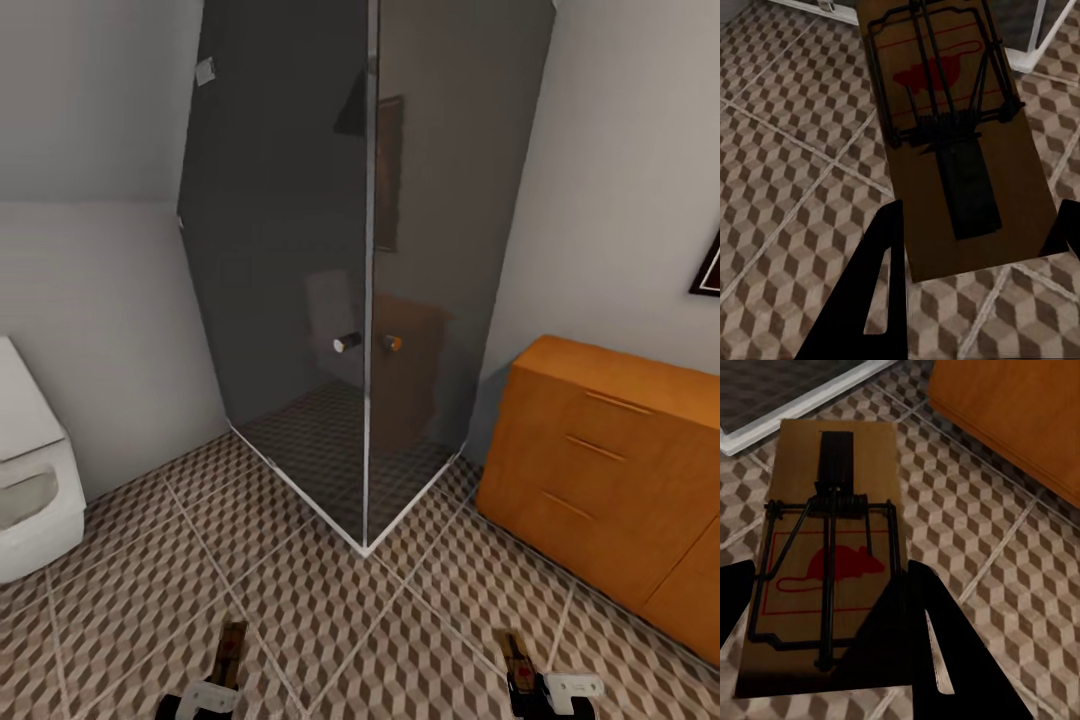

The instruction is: Take the four mousetraps from the cabinet in the bathroom and place them on the bathroom floor. Make sure all four end up on the same floor surface, and ensure that at least two of them are either under or directly next to the same bathroom sink.

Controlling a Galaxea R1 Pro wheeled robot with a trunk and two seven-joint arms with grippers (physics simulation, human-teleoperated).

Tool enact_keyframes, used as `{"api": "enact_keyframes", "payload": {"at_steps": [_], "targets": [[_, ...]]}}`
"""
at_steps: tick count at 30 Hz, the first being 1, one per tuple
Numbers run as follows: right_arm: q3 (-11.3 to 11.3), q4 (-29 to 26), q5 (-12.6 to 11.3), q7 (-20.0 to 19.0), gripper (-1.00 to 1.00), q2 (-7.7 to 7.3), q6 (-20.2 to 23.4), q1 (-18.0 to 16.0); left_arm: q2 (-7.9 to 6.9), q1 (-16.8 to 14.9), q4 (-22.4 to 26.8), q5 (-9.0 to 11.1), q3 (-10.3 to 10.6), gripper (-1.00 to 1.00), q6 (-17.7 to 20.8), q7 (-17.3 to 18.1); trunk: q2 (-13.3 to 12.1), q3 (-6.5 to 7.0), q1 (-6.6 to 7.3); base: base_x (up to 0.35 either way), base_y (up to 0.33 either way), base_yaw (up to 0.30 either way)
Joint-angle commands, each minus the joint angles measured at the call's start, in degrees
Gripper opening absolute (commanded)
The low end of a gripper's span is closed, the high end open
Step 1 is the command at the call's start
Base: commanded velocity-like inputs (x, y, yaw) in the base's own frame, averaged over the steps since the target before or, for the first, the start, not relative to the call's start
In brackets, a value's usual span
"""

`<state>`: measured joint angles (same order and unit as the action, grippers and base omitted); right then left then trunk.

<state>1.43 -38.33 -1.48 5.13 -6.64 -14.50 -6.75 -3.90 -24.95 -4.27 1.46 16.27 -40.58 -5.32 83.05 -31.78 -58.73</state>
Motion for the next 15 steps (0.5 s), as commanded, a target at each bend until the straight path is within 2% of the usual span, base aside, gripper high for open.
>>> {"api": "enact_keyframes", "payload": {"at_steps": [1, 15], "targets": [[0.2, 0.0, -0.3, 0.1, -1.00, -0.04, -0.2, 0.0, 0.04, -0.1, -0.2, 0.0, 0.5, -1.00, -0.3, -0.5, 0.0, -0.09, 0.00, 0.000, 0.000, 0.261], [0.2, 0.0, -0.3, 0.1, -1.00, 0.05, -0.2, 0.0, 0.04, -0.1, -0.2, 0.0, 0.5, -1.00, -0.2, -0.5, 0.0, -0.50, 0.00, 0.000, 0.000, 0.261]]}}
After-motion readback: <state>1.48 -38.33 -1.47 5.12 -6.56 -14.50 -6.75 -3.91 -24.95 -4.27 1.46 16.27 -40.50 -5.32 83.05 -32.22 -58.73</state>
